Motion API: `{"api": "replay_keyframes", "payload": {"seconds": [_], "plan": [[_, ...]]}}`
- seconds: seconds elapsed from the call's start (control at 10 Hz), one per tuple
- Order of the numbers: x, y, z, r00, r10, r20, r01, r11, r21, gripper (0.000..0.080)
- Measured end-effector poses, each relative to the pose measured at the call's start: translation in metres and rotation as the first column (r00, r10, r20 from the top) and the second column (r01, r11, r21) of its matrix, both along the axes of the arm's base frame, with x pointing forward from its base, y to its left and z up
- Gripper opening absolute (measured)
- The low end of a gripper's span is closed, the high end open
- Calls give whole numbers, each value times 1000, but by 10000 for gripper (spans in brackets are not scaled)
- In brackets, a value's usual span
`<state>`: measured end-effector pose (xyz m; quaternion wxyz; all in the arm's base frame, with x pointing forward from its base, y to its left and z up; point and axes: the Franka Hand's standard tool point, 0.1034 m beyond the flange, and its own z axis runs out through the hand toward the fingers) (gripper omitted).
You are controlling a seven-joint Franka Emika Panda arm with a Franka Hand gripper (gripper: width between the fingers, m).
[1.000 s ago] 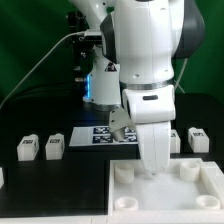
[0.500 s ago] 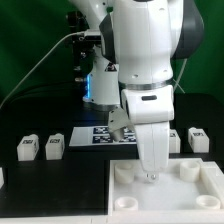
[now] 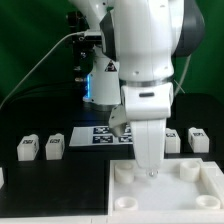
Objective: Assemble one leg
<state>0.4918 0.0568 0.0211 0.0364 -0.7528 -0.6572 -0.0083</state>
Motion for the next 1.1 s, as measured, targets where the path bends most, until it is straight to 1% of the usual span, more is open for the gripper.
{"api": "replay_keyframes", "payload": {"seconds": [0.1,0.2,0.3,0.4,0.5,0.6,0.7,0.9,1.0,1.1], "plan": [[-2,2,12,1000,-14,6,14,1000,-8,649],[-5,5,22,997,-74,13,74,997,-15,649],[-7,10,35,983,-184,21,185,983,-20,649],[-7,14,49,954,-298,23,298,954,-26,649],[-7,20,59,913,-407,26,408,912,-29,649],[-8,30,66,864,-503,30,504,864,-26,649],[-14,43,68,784,-620,22,620,784,-25,649],[-19,69,71,570,-821,-2,821,570,-21,649],[-20,79,72,473,-881,-11,881,473,-22,649],[-21,85,70,372,-928,-28,928,373,-18,649]]}}
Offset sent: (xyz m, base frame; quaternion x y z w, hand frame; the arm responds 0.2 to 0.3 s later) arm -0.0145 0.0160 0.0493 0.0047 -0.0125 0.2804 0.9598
